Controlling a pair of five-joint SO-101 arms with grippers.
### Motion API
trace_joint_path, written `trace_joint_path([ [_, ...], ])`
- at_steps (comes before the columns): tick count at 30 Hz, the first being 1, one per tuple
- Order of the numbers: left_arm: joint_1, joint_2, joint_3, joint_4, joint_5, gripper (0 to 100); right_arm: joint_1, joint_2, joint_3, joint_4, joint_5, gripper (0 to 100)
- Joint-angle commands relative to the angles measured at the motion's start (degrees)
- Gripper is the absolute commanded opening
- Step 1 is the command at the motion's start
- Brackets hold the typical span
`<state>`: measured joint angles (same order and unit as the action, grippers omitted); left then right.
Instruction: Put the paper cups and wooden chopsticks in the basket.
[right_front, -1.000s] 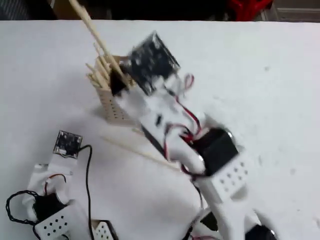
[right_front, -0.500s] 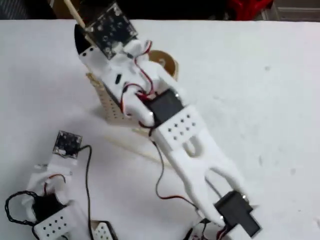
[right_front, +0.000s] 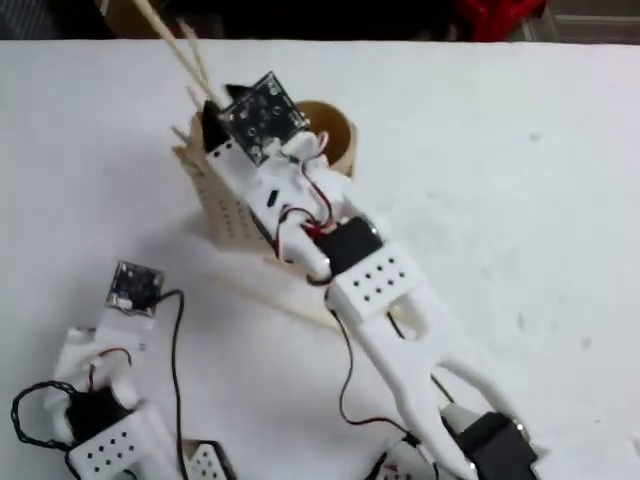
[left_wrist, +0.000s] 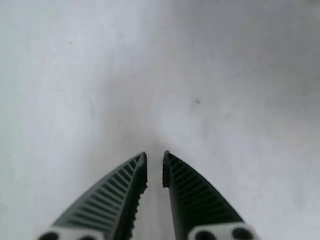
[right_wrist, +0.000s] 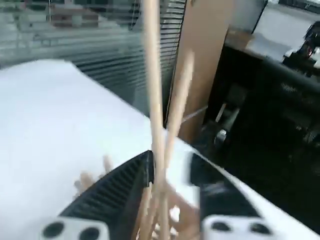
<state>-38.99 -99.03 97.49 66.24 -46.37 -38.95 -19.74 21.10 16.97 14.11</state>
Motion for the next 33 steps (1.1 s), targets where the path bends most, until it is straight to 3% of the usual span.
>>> trace_joint_path([
  [1, 0.66, 0.40, -0.18, 0.44, 0.09, 8, 0.48, -5.32, -0.09, 6.46, 0.79, 26.5],
  [11, 0.66, 0.40, -0.18, 0.44, 0.09, 8, 0.57, -21.41, -0.35, 34.77, 1.32, 12.7],
  [18, 0.66, 0.40, -0.18, 0.44, 0.09, 8, 0.48, -25.36, -0.35, 53.14, 1.41, 16.5],
  [21, 0.66, 0.40, -0.18, 0.44, 0.09, 8, 0.84, -23.69, 0.26, 58.86, 4.92, 16.5],
  [27, 0.66, 0.40, -0.18, 0.44, 0.09, 8, 0.48, -21.85, 7.74, 60.26, 8.62, 16.6],
  [33, 0.66, 0.40, -0.18, 0.44, 0.09, 8, 0.75, -22.46, 21.36, 52.00, 8.79, 16.6],
])
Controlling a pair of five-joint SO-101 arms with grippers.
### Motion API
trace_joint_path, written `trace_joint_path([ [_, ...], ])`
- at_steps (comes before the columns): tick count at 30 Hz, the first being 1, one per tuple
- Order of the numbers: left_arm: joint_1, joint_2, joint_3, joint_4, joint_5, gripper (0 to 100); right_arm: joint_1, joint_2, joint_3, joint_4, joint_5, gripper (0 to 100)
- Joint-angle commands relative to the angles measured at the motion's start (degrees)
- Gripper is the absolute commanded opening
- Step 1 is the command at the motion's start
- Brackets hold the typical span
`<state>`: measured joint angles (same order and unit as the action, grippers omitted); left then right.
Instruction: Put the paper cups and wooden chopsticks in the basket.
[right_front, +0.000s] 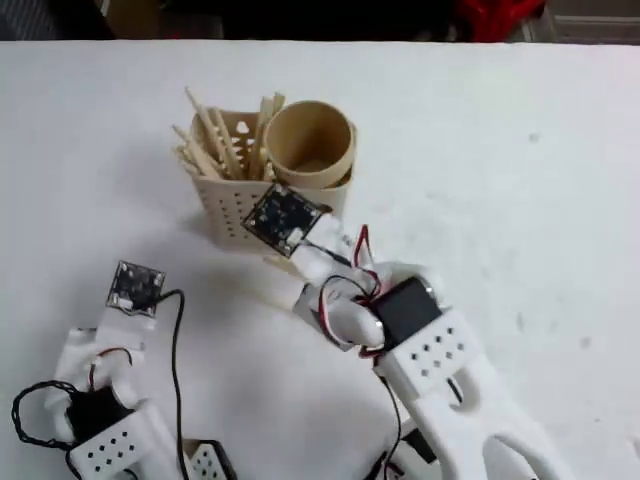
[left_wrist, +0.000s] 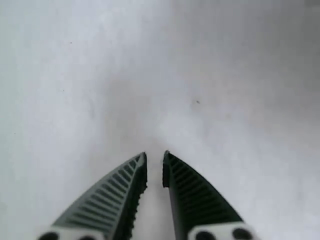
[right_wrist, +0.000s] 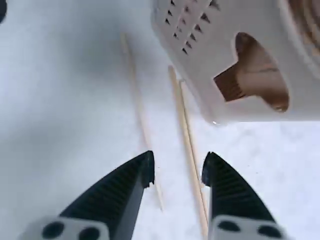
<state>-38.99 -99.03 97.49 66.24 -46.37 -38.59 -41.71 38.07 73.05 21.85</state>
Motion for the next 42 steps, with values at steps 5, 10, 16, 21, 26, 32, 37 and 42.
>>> trace_joint_path([
  [5, 0.66, 0.40, -0.18, 0.44, 0.09, 8, 0.48, -0.22, 13.63, -9.80, 4.31, 16.6],
  [10, 0.66, 0.40, -0.18, 0.44, 0.09, 8, 0.66, -0.13, 17.41, -10.51, 5.27, 16.6],
  [16, 0.66, 0.40, -0.18, 0.44, 0.09, 8, 5.49, -0.04, 21.71, -11.56, 15.91, 16.6],
  [21, 0.66, 0.40, -0.18, 0.44, 0.09, 8, 14.46, 0.04, 24.88, -17.01, 24.88, 16.6],
  [26, 0.66, 0.40, -0.18, 0.44, 0.09, 8, 15.78, 0.04, 26.46, -19.56, 29.10, 16.6],
  [32, 0.66, 0.40, -0.18, 0.44, 0.09, 8, 15.78, 1.19, 26.29, -21.23, 29.27, 16.6],
  [37, 0.66, 0.40, -0.18, 0.44, 0.09, 8, 17.71, 11.12, 25.58, -26.95, 30.68, 16.6],
  [42, 0.66, 0.40, -0.18, 0.44, 0.09, 8, 21.58, 23.43, 18.20, -28.79, 30.68, 16.6],
])
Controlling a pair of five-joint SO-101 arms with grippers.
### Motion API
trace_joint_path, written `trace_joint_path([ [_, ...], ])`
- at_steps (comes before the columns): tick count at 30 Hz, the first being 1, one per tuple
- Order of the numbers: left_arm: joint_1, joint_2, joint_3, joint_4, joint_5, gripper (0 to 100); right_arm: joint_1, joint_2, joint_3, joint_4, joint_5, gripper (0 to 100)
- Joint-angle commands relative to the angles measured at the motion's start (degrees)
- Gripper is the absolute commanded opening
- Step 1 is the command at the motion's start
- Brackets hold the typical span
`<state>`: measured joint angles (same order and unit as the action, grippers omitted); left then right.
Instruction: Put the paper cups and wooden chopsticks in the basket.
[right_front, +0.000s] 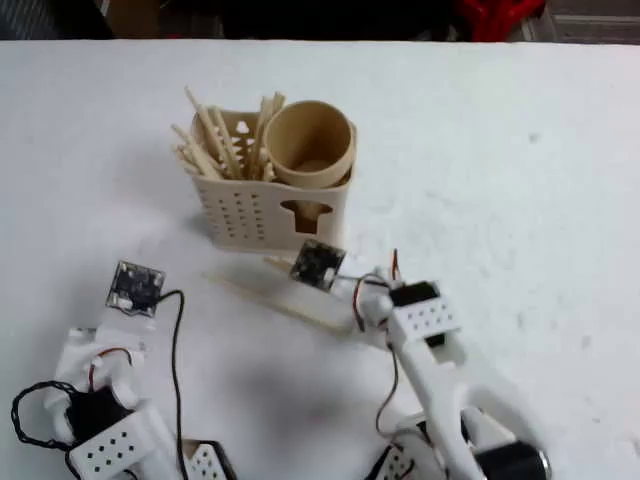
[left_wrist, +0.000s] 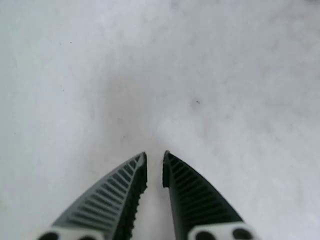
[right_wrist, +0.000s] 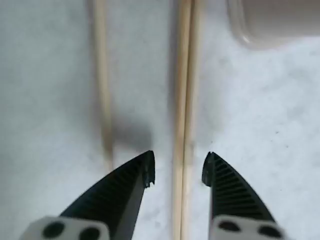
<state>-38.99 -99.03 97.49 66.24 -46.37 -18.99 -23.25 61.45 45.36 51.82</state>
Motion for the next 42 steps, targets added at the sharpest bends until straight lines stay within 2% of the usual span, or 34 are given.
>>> trace_joint_path([
  [1, 0.66, 0.40, -0.18, 0.44, 0.09, 8, 2.15, 7.08, -6.59, -1.10, 0.62, 16.6],
  [9, 0.66, 0.40, -0.18, 0.44, 0.09, 8, 2.07, 16.31, -10.64, -3.82, 0.53, 15.8],
  [14, 0.66, 0.40, -0.18, 0.44, 0.09, 8, 1.63, 15.69, -10.02, -3.56, 0.79, 1.2],
  [20, 0.66, 0.40, -0.18, 0.44, 0.09, 8, 0.66, 13.93, -9.14, -3.38, 4.92, 1.7],
  [24, 0.66, 0.40, -0.18, 0.44, 0.09, 8, -4.70, 7.52, -5.36, -2.77, 4.66, 1.6],
  [28, 0.66, 0.40, -0.18, 0.44, 0.09, 8, -9.27, 1.71, -4.31, 1.71, -0.18, 1.6],
  [36, 0.66, 0.40, -0.18, 0.44, 0.09, 8, -9.45, -0.31, -4.40, 4.70, -6.15, 2.2],
  [42, 0.66, 0.40, -0.18, 0.44, 0.09, 8, -9.89, 0.22, -7.21, 4.70, -6.95, 2.2],
])
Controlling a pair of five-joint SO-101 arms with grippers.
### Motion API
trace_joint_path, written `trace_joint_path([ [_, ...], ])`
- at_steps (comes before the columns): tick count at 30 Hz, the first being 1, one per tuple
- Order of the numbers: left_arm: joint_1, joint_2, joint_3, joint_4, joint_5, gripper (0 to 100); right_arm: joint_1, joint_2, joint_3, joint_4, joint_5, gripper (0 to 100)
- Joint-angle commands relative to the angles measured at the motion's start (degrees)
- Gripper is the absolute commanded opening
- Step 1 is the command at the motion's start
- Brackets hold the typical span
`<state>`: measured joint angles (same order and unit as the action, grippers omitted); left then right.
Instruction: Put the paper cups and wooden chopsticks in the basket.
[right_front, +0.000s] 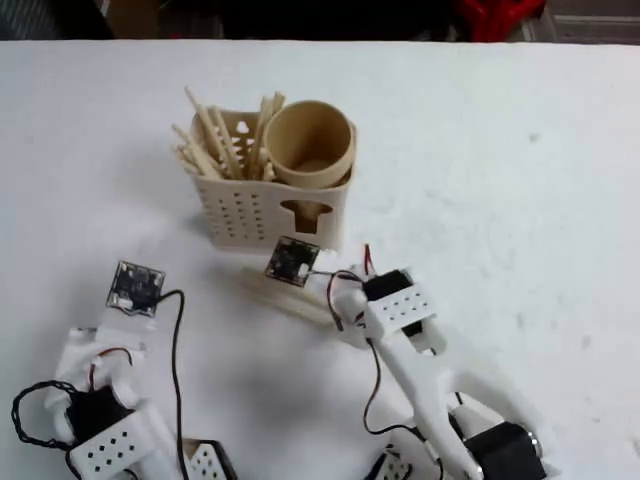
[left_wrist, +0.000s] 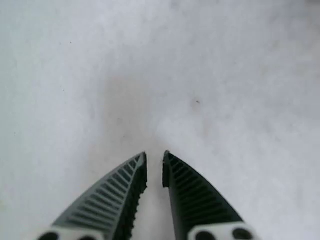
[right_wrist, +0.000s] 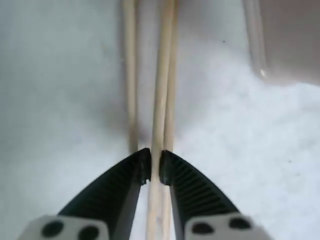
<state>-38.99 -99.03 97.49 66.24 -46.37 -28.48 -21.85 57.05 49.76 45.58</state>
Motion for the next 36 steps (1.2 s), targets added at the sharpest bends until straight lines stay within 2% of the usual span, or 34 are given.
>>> trace_joint_path([
  [1, 0.66, 0.40, -0.18, 0.44, 0.09, 8, -0.57, -1.19, -3.16, 0.31, -0.70, 1.8],
  [6, 0.66, 0.40, -0.18, 0.44, 0.09, 8, -3.65, -2.59, -3.60, 2.95, -1.41, 1.7],
  [15, 0.66, 0.40, -0.18, 0.44, 0.09, 8, -9.98, -22.55, -5.19, 6.46, -13.54, 1.6],
  [18, 0.66, 0.40, -0.18, 0.44, 0.09, 8, -11.21, -29.93, -11.16, 5.93, -19.69, 1.6],
  [21, 0.66, 0.40, -0.18, 0.44, 0.09, 8, -11.56, -31.78, -23.47, 5.93, -24.62, 1.6],
  [23, 0.66, 0.40, -0.18, 0.44, 0.09, 8, -11.30, -30.11, -32.35, 4.26, -27.16, 1.6],
  [27, 0.66, 0.40, -0.18, 0.44, 0.09, 8, -11.12, -21.41, -45.63, -6.37, -30.68, 1.6],
  [32, 0.66, 0.40, -0.18, 0.44, 0.09, 8, -11.21, -6.11, -54.86, -21.05, -30.68, 2.0],
  [36, 0.66, 0.40, -0.18, 0.44, 0.09, 8, -11.12, 3.82, -58.29, -24.92, -30.33, 2.1],
])
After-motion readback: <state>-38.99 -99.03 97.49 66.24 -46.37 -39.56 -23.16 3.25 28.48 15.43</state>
